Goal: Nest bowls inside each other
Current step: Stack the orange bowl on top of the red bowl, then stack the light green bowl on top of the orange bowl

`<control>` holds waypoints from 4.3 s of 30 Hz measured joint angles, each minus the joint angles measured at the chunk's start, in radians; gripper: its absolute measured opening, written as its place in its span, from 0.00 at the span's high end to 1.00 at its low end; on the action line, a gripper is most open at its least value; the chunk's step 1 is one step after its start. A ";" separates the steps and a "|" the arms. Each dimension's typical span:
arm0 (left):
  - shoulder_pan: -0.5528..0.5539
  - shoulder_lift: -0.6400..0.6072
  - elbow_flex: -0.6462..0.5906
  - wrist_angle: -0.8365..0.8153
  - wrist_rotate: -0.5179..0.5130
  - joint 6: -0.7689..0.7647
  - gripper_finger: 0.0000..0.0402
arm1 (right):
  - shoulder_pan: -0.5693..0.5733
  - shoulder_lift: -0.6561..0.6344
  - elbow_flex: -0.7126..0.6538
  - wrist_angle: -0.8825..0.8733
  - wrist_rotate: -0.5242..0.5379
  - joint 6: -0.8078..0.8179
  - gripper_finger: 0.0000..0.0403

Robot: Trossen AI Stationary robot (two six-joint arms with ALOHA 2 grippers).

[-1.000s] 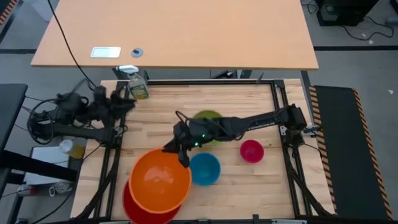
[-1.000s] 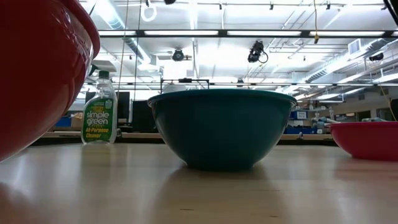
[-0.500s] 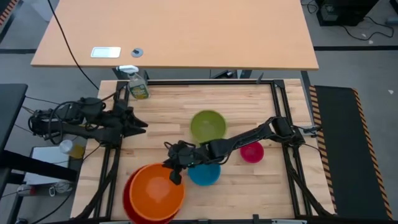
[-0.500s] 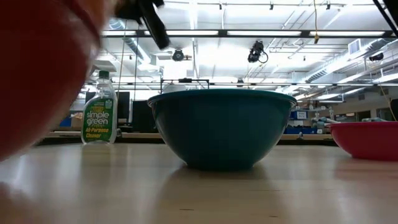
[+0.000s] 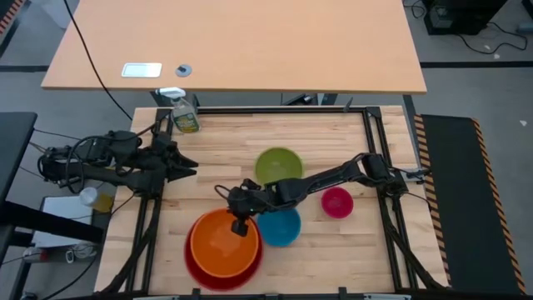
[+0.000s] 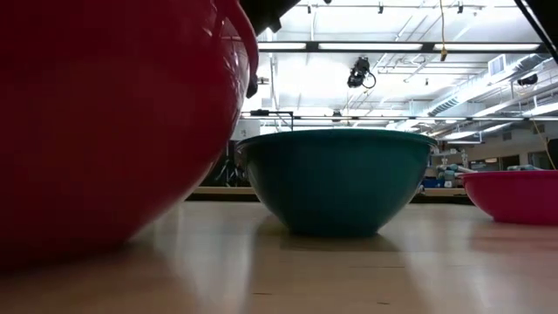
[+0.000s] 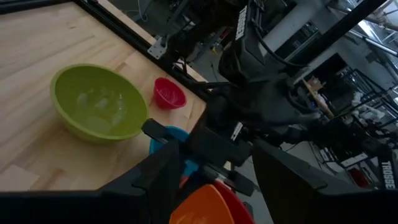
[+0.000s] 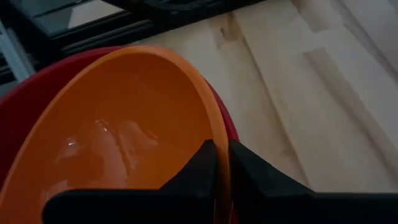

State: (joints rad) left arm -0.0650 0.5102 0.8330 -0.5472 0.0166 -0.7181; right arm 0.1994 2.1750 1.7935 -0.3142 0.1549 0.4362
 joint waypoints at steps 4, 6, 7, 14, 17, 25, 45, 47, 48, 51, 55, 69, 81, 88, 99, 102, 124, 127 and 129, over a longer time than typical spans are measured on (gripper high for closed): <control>0.000 0.000 0.000 -0.001 0.000 0.000 0.48 | -0.022 0.000 0.000 -0.001 0.002 -0.018 0.90; 0.000 0.000 0.000 -0.001 -0.003 0.000 0.48 | -0.031 0.000 0.000 -0.006 0.011 -0.033 0.90; 0.000 0.000 0.000 -0.001 -0.005 0.000 0.48 | -0.036 0.000 0.000 -0.012 0.018 -0.036 0.90; 0.000 0.000 0.000 -0.001 -0.016 -0.001 0.48 | -0.071 0.000 0.000 -0.005 -0.031 -0.110 0.89; 0.000 0.000 0.000 -0.001 -0.019 -0.001 0.48 | -0.079 0.000 0.000 -0.001 -0.112 -0.109 0.88; 0.000 0.000 0.000 -0.001 -0.056 -0.001 0.48 | -0.081 0.000 0.000 -0.023 -0.201 -0.076 0.81; 0.000 0.000 0.000 -0.030 -0.107 -0.003 0.48 | -0.095 -0.088 0.001 -0.097 -0.184 -0.105 0.22; 0.000 0.000 0.000 -0.038 -0.135 -0.002 0.48 | -0.095 -0.105 0.001 -0.135 -0.161 -0.119 0.22; 0.000 0.000 0.000 -0.037 -0.146 -0.002 0.48 | -0.095 -0.116 0.001 -0.162 -0.145 -0.122 0.22; 0.000 0.000 0.000 -0.037 -0.164 -0.004 0.48 | -0.098 -0.160 0.001 -0.258 -0.103 -0.115 0.23; 0.000 0.002 0.000 -0.037 -0.165 -0.016 0.48 | -0.121 -0.224 0.001 -0.468 -0.039 -0.058 0.25; 0.000 0.226 0.000 -0.091 -0.215 0.008 0.48 | -0.174 -0.528 -0.328 -0.396 0.169 -0.163 0.41; 0.005 0.401 0.000 0.096 -0.376 -0.011 0.48 | -0.268 -0.694 -0.558 -0.246 -0.003 -0.115 0.48; 0.022 0.404 0.000 0.118 -0.522 0.011 0.48 | -0.342 -0.664 -0.560 -0.235 -0.068 -0.119 0.48; 0.004 0.391 0.000 0.054 -0.531 0.053 0.48 | -0.421 -0.561 -0.560 -0.256 -0.058 -0.145 0.48; -0.001 0.391 0.000 0.041 -0.517 0.051 0.48 | -0.468 -0.539 -0.559 -0.324 -0.057 -0.055 0.48; 0.030 0.392 0.000 0.033 -0.501 0.059 0.48 | -0.528 -0.367 -0.560 -0.406 -0.215 -0.072 0.50; 0.030 0.392 0.000 0.034 -0.501 0.052 0.48 | -0.518 -0.343 -0.560 -0.409 -0.212 -0.063 0.53; 0.029 0.391 0.000 0.035 -0.501 0.051 0.48 | -0.516 -0.334 -0.560 -0.417 -0.208 -0.061 0.56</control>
State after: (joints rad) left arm -0.0357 0.9016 0.8326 -0.5119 -0.4847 -0.6672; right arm -0.3168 1.8408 1.2339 -0.7308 -0.0535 0.3755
